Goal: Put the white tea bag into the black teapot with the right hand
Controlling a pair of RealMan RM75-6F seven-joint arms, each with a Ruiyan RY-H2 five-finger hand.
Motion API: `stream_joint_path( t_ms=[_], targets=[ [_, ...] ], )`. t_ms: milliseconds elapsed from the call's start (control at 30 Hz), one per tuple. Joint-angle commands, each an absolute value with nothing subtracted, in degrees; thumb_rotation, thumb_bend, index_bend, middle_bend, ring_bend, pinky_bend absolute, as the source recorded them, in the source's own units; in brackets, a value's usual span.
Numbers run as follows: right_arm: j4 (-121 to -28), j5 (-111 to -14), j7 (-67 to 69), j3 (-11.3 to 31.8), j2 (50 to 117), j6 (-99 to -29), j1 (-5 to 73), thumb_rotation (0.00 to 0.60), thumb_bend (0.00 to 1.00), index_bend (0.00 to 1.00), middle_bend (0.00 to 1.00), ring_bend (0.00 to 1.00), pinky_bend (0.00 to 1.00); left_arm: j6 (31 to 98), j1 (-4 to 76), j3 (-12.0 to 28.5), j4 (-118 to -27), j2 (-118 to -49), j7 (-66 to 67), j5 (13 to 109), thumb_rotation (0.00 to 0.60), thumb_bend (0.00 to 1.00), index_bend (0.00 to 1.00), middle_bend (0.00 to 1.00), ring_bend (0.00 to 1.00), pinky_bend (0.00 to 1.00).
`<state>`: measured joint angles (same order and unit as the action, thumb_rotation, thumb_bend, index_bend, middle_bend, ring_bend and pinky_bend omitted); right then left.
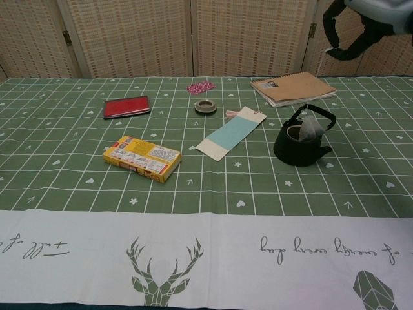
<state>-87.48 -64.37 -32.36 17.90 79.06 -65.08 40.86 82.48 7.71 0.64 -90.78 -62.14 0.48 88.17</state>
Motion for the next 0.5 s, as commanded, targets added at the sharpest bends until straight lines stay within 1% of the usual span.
stream_joint_path(
  t_ms=[33,500],
  targets=[
    [-87.1,-63.9,-32.5,18.1,79.3,-64.8,41.3,0.600,0.40,0.65,0.00,0.00,0.00,82.4,7.7,0.7,-90.7,-62.1,0.2,88.1,0.600,0.27,0.00,0.01,0.06,0.07],
    [-84.4,-61.8,-33.4,18.3,80.9,-63.7,44.0,0.600,0.40,0.65,0.00,0.00,0.00,82.3,7.8,0.9,-90.5,-61.8,-0.7,87.7,0.600,0.27,0.00,0.01,0.06,0.07]
  ],
)
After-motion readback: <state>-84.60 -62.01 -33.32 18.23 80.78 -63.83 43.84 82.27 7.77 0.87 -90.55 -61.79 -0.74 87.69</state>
